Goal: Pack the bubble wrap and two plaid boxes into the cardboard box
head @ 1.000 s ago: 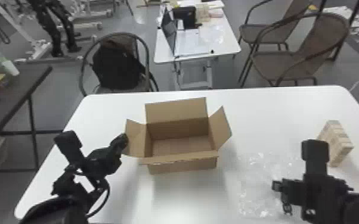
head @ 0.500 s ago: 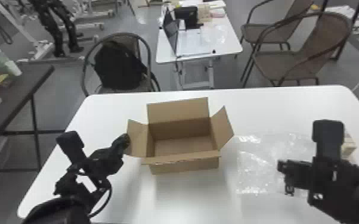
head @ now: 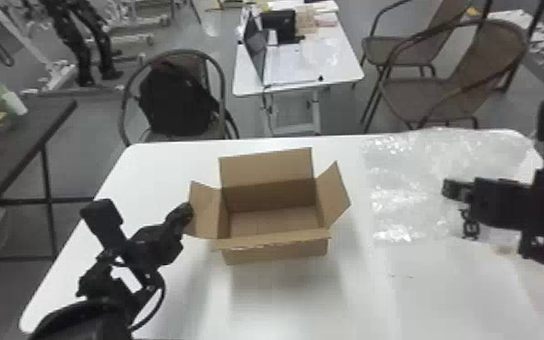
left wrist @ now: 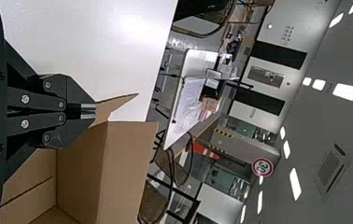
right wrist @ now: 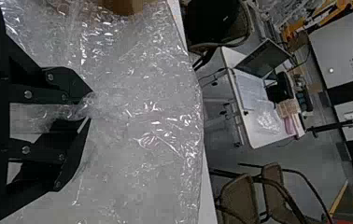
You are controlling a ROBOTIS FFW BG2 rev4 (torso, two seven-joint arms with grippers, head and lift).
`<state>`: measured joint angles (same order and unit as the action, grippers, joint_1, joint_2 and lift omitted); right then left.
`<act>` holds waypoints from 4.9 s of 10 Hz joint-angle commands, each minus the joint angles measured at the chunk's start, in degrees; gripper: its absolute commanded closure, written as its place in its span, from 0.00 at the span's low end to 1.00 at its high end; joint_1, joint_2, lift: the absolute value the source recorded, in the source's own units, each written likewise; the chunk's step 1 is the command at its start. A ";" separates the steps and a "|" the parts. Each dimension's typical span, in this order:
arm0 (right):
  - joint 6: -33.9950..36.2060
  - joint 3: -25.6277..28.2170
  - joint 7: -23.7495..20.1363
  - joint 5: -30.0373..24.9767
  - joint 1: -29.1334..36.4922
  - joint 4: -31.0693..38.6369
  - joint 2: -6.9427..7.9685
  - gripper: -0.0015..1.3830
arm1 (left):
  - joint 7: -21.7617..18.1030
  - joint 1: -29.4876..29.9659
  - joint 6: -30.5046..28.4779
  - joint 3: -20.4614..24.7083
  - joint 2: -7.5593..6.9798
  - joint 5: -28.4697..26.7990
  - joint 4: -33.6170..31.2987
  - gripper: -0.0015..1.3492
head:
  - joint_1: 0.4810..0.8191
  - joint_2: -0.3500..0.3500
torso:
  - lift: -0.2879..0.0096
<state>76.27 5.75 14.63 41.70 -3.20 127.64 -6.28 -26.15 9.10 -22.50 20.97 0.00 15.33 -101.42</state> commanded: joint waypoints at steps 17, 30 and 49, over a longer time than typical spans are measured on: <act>-31.44 -28.43 -11.03 11.04 -18.42 -40.80 3.91 0.76 | 0.93 -1.19 -1.23 -3.92 -0.97 -0.39 1.58 0.90 | 0.63 1.00 | 0.73; -19.58 -9.45 -6.46 3.56 -11.48 -14.78 -1.36 0.17 | 1.37 -0.93 -0.09 -4.01 -0.44 0.14 1.67 0.90 | 0.63 0.85 | 0.73; -81.28 5.76 -29.05 -25.70 12.34 -45.63 1.19 0.18 | 1.28 1.53 2.11 -2.43 0.09 2.95 1.49 0.90 | 0.63 0.46 | 0.73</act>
<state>-5.00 11.20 -14.38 16.50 9.76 82.72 -5.04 -24.87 10.54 -20.39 18.54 0.00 18.25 -99.93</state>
